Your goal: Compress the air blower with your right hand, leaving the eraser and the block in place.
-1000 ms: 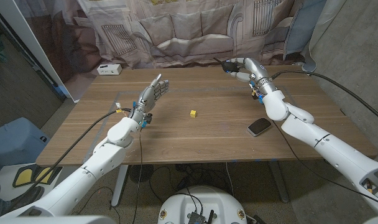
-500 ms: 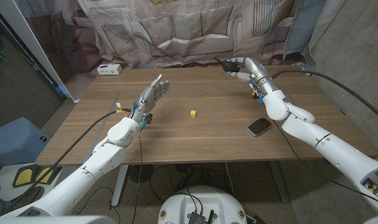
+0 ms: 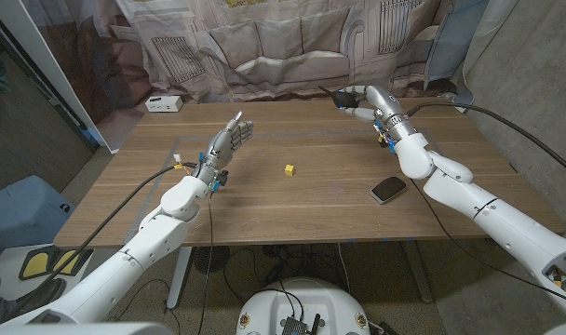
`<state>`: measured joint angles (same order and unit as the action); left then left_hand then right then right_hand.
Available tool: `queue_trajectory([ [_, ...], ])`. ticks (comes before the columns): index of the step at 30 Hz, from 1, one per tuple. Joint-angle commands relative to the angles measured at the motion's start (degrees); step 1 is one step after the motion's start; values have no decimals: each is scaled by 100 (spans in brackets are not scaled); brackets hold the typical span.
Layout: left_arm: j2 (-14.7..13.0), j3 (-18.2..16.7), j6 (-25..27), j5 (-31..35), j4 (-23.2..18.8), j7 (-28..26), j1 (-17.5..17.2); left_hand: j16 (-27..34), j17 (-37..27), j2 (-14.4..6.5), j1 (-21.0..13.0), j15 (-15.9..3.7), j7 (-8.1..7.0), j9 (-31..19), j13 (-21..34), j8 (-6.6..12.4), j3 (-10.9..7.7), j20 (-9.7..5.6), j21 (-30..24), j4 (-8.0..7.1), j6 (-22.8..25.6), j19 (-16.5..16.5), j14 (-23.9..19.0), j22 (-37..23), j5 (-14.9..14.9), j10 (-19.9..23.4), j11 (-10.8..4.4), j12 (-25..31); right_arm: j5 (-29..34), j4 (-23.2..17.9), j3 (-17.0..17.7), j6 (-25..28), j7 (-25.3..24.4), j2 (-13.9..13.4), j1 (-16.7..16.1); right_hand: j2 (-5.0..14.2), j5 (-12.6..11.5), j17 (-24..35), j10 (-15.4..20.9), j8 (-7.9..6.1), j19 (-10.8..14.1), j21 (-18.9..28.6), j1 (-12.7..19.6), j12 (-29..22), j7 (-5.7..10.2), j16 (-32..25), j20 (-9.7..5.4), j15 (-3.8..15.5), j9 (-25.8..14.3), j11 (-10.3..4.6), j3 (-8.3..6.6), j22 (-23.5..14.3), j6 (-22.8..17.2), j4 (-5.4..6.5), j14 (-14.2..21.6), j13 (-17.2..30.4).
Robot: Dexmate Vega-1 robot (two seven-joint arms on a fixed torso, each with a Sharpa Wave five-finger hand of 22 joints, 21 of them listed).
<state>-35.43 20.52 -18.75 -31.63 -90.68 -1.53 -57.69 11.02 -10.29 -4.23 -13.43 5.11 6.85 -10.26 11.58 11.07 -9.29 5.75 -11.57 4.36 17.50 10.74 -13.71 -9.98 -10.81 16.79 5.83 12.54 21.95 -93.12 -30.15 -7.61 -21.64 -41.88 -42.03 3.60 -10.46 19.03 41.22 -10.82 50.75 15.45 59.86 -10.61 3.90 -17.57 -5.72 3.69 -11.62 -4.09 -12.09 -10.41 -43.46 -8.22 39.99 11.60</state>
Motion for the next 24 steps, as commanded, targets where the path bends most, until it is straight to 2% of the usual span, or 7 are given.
queue_trajectory([
  [1,25,-17,-85,-24,67,26,-3,-12,-12,-29,-4,15,20,-25,17,-9,-5,8,14,23,55,19,-53,-33,8,31,4,-11,128,-82,-27,111,153,-116,47,19,7,16,44,-33,2,2,-15,-36,13,-48,-15,485,-8,5,24,-2,-43,1,57,9],
  [24,6,-76,-132,-43,-7,-53,-149,-12,-13,-29,2,11,14,-25,17,-13,-7,8,14,30,44,19,-54,-33,9,36,12,-10,364,-107,-186,225,646,-277,325,54,-1,-20,118,-78,84,23,3,-74,11,-53,-35,520,-8,36,4,-3,-122,-4,167,8],
])
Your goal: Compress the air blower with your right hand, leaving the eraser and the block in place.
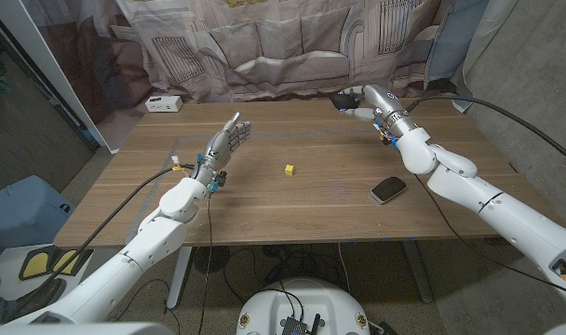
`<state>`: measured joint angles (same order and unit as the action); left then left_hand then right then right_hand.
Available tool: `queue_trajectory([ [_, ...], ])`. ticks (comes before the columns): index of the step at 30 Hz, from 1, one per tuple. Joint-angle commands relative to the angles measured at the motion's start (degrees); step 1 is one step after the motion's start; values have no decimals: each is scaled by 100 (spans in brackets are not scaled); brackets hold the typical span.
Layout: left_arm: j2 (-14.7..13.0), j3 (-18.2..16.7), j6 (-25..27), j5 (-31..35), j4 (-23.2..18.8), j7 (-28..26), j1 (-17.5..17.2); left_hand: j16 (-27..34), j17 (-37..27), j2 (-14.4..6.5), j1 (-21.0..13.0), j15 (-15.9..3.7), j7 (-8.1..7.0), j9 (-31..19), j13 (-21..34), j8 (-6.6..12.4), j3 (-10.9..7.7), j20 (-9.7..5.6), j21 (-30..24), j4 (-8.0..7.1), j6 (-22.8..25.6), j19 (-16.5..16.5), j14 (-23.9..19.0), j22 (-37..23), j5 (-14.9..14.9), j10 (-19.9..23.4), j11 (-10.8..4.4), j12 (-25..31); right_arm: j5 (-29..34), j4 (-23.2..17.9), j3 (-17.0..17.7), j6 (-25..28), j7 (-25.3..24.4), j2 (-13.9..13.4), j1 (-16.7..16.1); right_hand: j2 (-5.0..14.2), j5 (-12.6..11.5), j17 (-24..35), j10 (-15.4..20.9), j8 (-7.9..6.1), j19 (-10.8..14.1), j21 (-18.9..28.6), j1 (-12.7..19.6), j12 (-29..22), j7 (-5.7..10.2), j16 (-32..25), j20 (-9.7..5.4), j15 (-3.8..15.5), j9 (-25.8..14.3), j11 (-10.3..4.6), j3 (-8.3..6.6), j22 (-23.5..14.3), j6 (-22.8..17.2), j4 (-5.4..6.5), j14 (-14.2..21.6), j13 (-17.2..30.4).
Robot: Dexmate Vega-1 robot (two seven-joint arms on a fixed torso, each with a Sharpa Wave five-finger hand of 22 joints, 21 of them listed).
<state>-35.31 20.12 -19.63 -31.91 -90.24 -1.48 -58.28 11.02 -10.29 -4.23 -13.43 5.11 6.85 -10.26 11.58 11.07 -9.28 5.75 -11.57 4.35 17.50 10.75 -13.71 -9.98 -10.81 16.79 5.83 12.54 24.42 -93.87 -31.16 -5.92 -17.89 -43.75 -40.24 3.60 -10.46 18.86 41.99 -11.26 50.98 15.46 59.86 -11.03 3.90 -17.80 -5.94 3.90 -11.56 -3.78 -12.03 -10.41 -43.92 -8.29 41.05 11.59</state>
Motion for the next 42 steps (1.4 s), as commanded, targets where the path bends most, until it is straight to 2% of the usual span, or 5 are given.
queue_trajectory([
  [1,-7,-40,-51,-9,-54,-67,-102,-13,-13,-29,2,14,15,-25,18,-12,-7,8,14,31,45,19,-53,-33,9,39,13,-8,134,-40,-97,70,313,-100,163,55,-1,-3,42,-35,63,23,3,-32,9,-30,-12,504,-13,4,-2,-3,-77,3,60,9],
  [19,-130,-158,-57,62,-281,-194,-269,-14,-13,-28,6,15,11,-25,18,-14,-8,3,11,37,42,29,-50,-33,9,36,11,-10,317,134,-335,228,852,-107,474,76,-2,-23,71,-56,81,22,-28,-42,14,-19,-10,499,-12,4,1,-3,-124,21,91,8],
  [42,-52,-163,-185,46,-155,-149,-235,-13,-12,-24,11,17,17,-25,18,-12,-8,1,12,45,43,30,-53,-33,9,44,11,-8,481,196,-624,731,1426,-93,756,120,-3,-18,77,-63,82,11,-79,-41,-16,-19,2,481,-10,8,14,-3,-145,50,99,6],
])
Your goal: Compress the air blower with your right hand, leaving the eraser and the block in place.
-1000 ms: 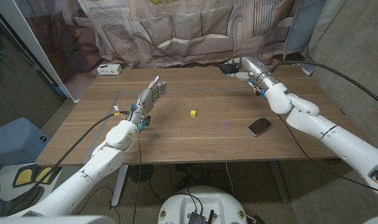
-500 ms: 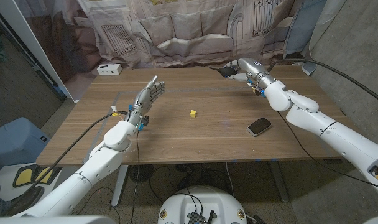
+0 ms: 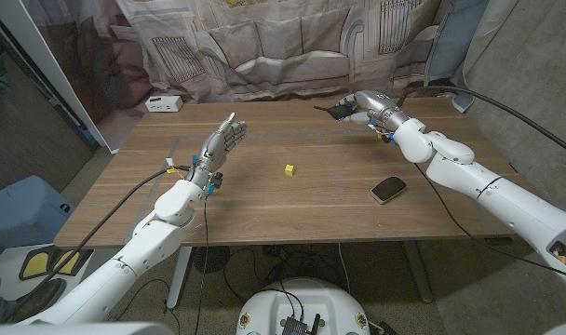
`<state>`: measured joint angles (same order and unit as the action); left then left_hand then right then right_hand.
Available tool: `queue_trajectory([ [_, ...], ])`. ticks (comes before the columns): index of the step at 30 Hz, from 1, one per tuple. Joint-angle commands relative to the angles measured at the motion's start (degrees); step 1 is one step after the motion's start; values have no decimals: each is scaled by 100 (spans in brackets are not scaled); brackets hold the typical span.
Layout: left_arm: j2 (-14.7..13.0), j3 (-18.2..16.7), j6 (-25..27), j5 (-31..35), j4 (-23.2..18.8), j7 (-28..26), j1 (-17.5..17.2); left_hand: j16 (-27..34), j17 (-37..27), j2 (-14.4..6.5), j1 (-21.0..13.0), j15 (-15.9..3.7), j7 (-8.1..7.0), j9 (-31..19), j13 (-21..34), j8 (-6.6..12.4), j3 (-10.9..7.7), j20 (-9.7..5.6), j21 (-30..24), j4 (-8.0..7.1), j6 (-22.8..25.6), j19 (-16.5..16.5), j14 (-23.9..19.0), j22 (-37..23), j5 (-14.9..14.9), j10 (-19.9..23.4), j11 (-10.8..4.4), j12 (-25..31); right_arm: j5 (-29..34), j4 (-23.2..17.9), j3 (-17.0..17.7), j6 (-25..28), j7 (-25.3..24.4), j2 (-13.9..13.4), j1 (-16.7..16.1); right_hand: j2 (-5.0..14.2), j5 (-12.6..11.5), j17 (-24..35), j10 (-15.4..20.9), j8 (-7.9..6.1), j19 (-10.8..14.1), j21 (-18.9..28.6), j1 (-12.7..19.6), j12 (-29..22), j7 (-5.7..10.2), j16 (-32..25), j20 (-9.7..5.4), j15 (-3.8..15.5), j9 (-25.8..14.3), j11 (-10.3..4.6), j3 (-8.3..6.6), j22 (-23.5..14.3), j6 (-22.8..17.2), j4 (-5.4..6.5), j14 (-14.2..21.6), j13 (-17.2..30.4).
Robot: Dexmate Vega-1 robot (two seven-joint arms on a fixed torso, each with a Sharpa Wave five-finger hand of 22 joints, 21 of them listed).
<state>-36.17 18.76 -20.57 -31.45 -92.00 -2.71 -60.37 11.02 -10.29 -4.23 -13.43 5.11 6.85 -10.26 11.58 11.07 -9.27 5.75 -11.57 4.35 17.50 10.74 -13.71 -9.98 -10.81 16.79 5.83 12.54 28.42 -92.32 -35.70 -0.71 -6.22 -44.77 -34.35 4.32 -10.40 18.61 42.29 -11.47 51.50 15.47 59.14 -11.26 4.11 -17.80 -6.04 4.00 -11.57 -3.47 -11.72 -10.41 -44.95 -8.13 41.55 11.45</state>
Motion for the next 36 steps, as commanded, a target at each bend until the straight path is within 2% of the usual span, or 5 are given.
queue_trajectory([
  [1,38,-28,-104,4,24,-28,-29,-15,-12,-24,11,14,17,-25,18,-13,-9,2,13,46,40,29,-49,-33,9,43,10,-8,86,48,-189,218,294,14,188,48,-9,4,55,-46,33,11,-8,-21,-31,-16,13,469,-10,-23,-18,-2,-52,34,49,20],
  [15,97,-1,-150,-20,64,18,7,-14,-12,-25,13,14,22,-25,18,-8,-10,4,13,50,54,29,-52,-33,9,43,11,-8,224,299,-464,378,539,164,415,54,-7,-7,65,-42,40,6,-32,-22,-16,-5,23,463,-9,-10,-10,-2,-49,38,58,19],
  [22,87,1,-118,-25,53,15,5,-12,-12,-27,14,16,15,-25,18,-11,-12,0,13,52,47,32,-56,-33,8,39,9,-10,190,479,-638,491,881,257,577,56,-7,-4,46,-29,21,-5,-42,-14,-38,9,27,432,-8,-3,-3,-2,-17,39,19,19],
  [36,55,14,-92,-32,39,72,26,-13,-12,-28,16,9,18,-25,18,-9,-13,5,14,56,53,31,-56,-33,8,38,10,-11,189,748,-840,589,983,368,717,57,0,1,19,-18,6,-19,-132,-3,-33,20,51,401,-7,10,36,-2,15,80,-5,19],
])
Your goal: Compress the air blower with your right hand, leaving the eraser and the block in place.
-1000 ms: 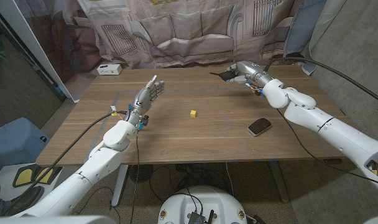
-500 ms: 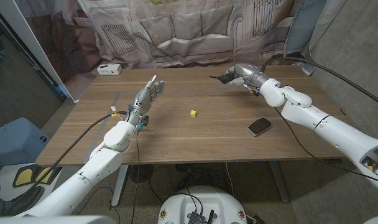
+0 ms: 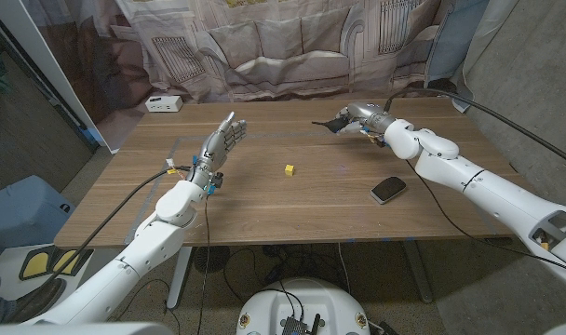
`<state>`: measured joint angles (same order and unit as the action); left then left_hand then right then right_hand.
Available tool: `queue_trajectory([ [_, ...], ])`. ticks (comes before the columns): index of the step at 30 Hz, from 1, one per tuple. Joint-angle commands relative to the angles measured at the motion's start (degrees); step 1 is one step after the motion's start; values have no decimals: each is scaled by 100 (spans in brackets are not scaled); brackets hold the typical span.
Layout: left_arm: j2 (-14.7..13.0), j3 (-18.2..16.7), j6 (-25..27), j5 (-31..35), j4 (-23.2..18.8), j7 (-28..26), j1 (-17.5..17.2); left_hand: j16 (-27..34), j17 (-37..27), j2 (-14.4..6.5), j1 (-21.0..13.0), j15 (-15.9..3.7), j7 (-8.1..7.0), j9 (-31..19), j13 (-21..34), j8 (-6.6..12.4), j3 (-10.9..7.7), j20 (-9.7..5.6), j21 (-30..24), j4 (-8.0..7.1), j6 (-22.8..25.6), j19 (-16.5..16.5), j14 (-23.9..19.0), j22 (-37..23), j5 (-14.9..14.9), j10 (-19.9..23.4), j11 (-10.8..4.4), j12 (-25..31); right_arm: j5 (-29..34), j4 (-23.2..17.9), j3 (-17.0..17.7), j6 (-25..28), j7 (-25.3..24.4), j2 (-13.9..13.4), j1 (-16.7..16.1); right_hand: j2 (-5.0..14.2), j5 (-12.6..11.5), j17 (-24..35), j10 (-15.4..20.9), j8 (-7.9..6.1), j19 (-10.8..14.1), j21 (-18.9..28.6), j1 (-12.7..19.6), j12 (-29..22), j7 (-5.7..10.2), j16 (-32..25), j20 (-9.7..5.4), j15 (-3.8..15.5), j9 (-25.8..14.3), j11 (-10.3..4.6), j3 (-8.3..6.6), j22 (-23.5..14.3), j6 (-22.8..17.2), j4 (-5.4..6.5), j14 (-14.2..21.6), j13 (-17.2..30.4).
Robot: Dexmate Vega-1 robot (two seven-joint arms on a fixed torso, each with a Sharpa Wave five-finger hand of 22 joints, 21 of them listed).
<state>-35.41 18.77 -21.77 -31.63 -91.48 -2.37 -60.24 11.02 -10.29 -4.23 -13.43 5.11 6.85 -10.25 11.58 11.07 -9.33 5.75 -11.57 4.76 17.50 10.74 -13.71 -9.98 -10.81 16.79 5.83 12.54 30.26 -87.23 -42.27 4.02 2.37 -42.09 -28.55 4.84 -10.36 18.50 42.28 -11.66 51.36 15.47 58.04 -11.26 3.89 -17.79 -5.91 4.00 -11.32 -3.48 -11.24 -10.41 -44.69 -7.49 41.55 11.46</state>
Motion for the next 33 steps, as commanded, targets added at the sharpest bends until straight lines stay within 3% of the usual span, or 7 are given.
queue_trajectory([
  [1,-25,12,29,-9,-19,33,9,-13,-12,-28,16,14,20,-25,18,-9,-8,3,14,16,53,31,-56,-33,8,38,9,-11,19,254,-195,125,101,105,139,0,-3,12,20,0,20,-20,-20,-4,-15,18,39,398,-31,10,-9,-2,-12,13,-1,17],
  [33,-76,-25,130,-63,-38,5,-29,-14,-12,-34,21,15,25,-25,18,-7,-14,6,17,25,56,26,-54,-33,8,44,6,-10,-15,986,-617,413,145,428,462,34,-7,38,-28,22,-17,-51,-31,9,-34,19,54,375,-30,30,4,-2,64,-1,-49,18],
])
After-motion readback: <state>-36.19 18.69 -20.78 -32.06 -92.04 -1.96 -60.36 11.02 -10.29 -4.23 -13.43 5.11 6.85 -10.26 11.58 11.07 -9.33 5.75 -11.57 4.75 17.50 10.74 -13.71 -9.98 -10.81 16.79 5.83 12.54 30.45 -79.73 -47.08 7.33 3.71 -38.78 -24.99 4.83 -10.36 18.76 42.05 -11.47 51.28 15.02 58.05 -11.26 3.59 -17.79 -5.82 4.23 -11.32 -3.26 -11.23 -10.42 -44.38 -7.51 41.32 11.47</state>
